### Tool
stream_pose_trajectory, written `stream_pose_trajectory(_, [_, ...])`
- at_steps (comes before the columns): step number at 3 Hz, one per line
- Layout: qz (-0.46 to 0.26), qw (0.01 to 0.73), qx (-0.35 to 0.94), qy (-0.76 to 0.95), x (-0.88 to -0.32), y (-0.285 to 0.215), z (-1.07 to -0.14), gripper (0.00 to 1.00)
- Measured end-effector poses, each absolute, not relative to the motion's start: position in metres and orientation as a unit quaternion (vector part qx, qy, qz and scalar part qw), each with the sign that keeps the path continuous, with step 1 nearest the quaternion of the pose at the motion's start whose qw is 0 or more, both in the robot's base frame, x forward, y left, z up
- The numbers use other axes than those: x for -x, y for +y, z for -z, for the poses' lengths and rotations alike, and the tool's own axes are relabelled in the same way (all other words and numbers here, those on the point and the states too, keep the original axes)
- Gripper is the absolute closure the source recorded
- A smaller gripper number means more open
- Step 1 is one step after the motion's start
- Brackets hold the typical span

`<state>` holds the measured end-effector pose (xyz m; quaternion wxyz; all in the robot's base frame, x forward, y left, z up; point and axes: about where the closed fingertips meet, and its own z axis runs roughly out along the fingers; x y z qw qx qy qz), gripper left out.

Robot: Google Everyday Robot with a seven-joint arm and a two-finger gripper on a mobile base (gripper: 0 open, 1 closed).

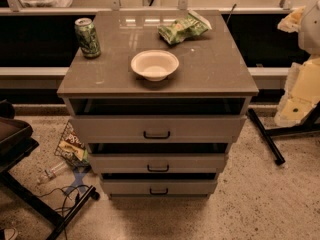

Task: Open bottom drawer

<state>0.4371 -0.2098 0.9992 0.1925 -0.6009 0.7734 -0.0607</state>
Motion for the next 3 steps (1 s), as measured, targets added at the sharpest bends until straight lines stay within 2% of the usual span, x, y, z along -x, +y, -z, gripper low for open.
stream_pose_trajectory(2, [0.072, 0.223, 0.583, 0.778, -0.452, -0.205, -0.985, 0.0])
stream_pose_trajectory(3, [0.053, 0.236, 0.516, 0.822, -0.454, -0.194, -0.902, 0.0])
